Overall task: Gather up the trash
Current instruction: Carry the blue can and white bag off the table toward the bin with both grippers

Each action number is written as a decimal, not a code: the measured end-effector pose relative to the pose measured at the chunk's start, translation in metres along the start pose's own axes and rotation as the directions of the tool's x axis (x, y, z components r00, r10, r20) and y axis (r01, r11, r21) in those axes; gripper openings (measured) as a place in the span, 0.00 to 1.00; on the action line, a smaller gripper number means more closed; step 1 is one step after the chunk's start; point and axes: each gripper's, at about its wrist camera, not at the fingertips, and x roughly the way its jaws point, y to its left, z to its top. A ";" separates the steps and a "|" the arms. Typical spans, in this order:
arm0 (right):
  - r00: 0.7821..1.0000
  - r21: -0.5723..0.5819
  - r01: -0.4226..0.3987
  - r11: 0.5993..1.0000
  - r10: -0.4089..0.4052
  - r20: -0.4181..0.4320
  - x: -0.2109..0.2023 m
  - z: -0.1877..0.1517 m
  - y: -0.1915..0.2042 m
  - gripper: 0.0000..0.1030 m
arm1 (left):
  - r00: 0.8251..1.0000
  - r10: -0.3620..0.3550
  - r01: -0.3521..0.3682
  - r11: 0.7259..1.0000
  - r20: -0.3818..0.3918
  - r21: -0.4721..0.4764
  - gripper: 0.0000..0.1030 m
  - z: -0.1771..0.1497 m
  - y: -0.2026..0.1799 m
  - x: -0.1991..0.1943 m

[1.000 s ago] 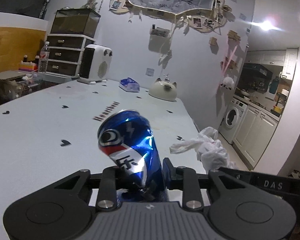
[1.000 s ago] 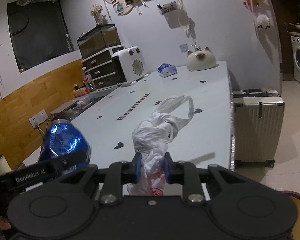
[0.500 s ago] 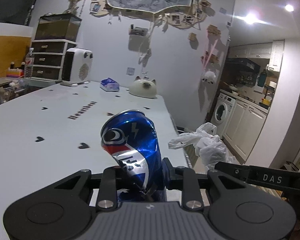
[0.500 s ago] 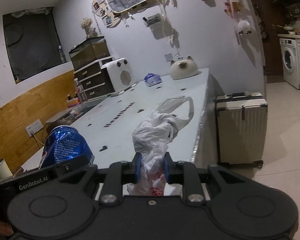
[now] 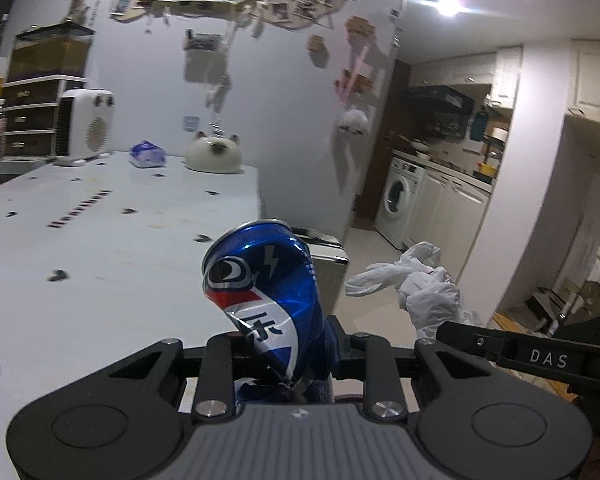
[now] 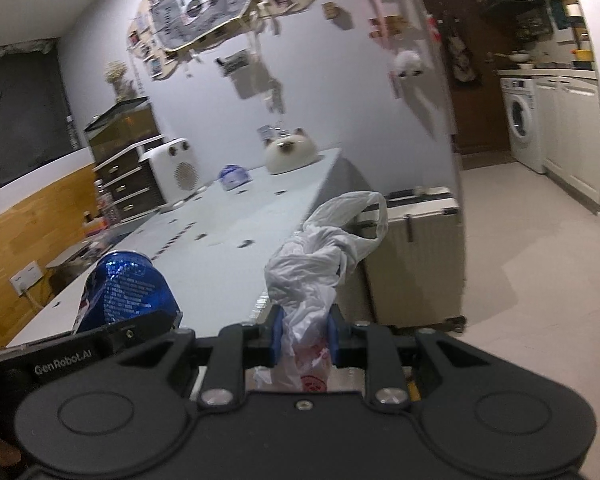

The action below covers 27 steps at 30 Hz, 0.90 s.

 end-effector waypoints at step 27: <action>0.977 0.128 0.178 0.976 -0.160 -0.144 -0.002 -0.052 -0.132 0.23 | 0.930 -0.120 0.126 0.992 -0.348 -0.008 0.28 -0.081 -0.090 0.128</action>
